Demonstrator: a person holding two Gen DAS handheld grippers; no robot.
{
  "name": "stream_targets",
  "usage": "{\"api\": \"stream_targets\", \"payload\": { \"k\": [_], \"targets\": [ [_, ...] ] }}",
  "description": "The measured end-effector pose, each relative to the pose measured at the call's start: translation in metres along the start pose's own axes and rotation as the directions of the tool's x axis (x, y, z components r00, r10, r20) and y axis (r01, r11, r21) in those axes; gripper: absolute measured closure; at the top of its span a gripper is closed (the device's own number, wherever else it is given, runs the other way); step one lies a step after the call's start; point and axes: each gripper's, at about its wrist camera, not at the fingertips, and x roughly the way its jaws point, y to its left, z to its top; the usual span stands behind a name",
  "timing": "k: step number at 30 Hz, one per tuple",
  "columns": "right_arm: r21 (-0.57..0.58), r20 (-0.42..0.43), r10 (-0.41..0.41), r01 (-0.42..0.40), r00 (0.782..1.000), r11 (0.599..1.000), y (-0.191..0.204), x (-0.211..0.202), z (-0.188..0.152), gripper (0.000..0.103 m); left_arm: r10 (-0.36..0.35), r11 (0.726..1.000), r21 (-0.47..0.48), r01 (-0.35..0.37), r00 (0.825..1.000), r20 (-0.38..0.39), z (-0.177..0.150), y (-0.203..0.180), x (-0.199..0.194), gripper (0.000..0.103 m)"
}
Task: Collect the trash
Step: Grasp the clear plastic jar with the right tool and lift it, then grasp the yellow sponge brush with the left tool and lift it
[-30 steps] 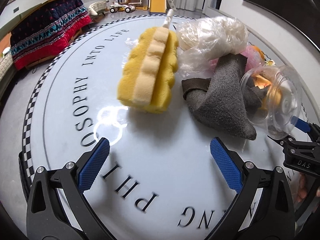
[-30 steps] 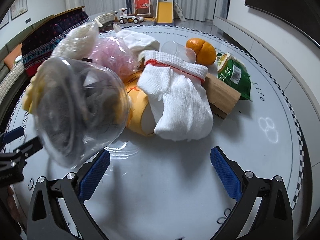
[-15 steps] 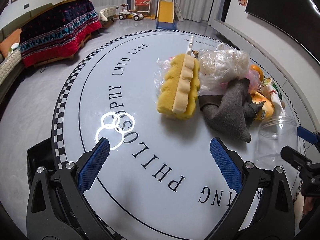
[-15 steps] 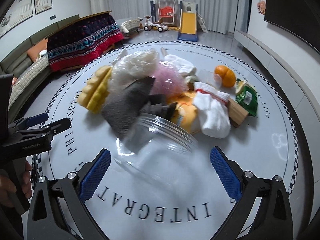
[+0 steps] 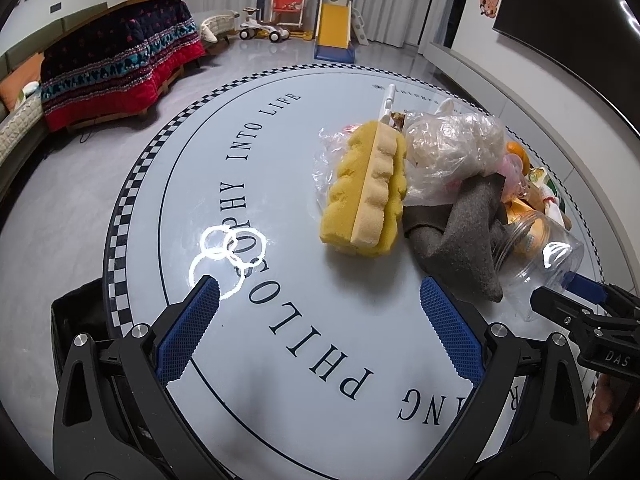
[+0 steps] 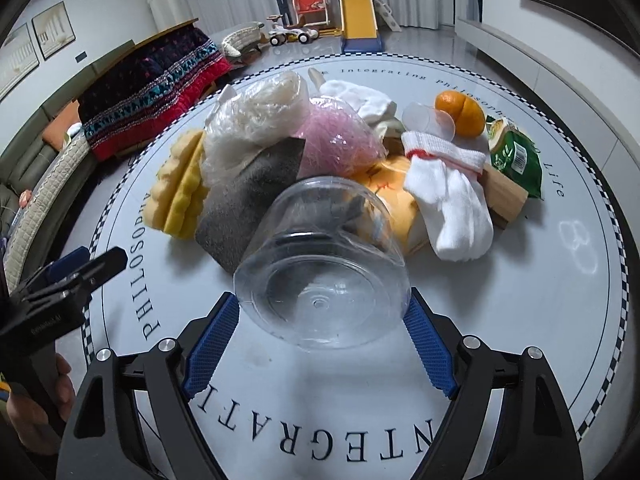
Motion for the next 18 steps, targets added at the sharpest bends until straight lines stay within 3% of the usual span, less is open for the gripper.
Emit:
{"api": "stream_targets", "payload": {
  "k": [9,13,18],
  "targets": [
    [-0.01,0.031,0.001,-0.001,1.0,1.0,0.002,-0.001,0.013,0.019,-0.016,0.999,0.042,0.017,1.0,-0.014,0.032,-0.015,0.027,0.006],
    [0.014,0.045,0.046,-0.046,0.998,0.999,-0.011,-0.012,0.013,0.019,-0.013,0.998,0.065,0.015,0.999,-0.037,0.048,-0.018,0.048,0.007],
    [0.018,0.06,0.069,-0.07,0.996,0.997,-0.018,-0.021,0.014,0.019,-0.05,0.997,0.048,0.055,0.994,-0.1,0.055,-0.017,0.069,0.026]
  ]
}}
